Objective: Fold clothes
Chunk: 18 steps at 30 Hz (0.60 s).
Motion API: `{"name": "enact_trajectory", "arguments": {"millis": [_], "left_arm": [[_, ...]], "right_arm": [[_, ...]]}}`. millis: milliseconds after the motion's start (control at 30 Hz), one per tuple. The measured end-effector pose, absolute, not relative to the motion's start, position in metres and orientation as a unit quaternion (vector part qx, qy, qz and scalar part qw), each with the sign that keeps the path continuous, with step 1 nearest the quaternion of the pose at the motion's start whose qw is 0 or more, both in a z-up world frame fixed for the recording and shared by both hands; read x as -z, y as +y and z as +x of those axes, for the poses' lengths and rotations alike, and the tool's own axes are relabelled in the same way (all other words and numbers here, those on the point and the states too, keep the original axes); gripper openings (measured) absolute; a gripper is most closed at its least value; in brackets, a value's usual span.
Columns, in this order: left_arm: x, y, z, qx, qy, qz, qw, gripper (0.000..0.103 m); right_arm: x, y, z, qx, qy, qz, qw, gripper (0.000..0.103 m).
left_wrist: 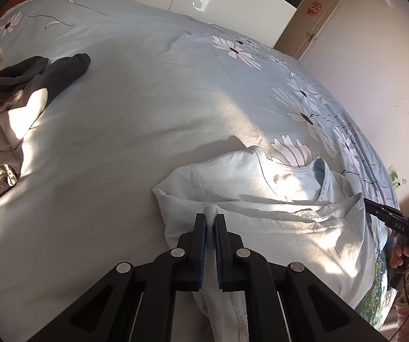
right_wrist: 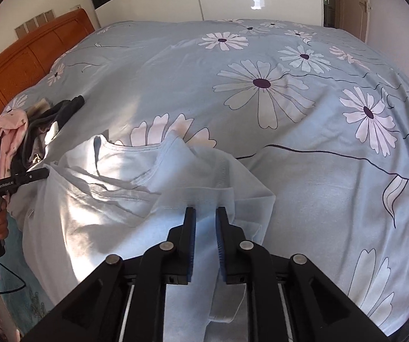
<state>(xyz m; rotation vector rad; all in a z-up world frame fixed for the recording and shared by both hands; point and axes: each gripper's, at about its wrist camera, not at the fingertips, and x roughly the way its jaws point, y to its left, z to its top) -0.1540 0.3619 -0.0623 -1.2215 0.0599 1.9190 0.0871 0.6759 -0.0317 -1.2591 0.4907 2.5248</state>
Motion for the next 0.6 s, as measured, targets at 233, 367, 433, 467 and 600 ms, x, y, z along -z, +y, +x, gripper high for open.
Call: {"name": "enact_trajectory", "arguments": {"millis": [233,367,433,467,600], "left_arm": [[0.060,0.357,-0.154,-0.768,0.014,-0.480,0.423,0.007],[0.049,0.351,-0.150,-0.771,0.002,-0.465,0.434,0.007],[0.046,0.350,-0.149,-0.773,0.002,-0.461,0.436,0.007],[0.045,0.351,-0.148,-0.774,0.005,-0.460,0.435,0.007],[0.048,0.351,-0.150,-0.772,0.003,-0.466,0.432,0.007]], "right_arm": [[0.037,0.688,0.085,-0.873,0.247,-0.410,0.097,0.018],[0.027,0.681,0.089,-0.881,0.237,-0.401,0.081,0.001],[0.021,0.678,0.092,-0.887,0.224,-0.395,0.082,0.001],[0.019,0.679,0.093,-0.889,0.218,-0.393,0.091,0.001],[0.027,0.690,0.093,-0.878,0.229,-0.404,0.115,0.012]]}}
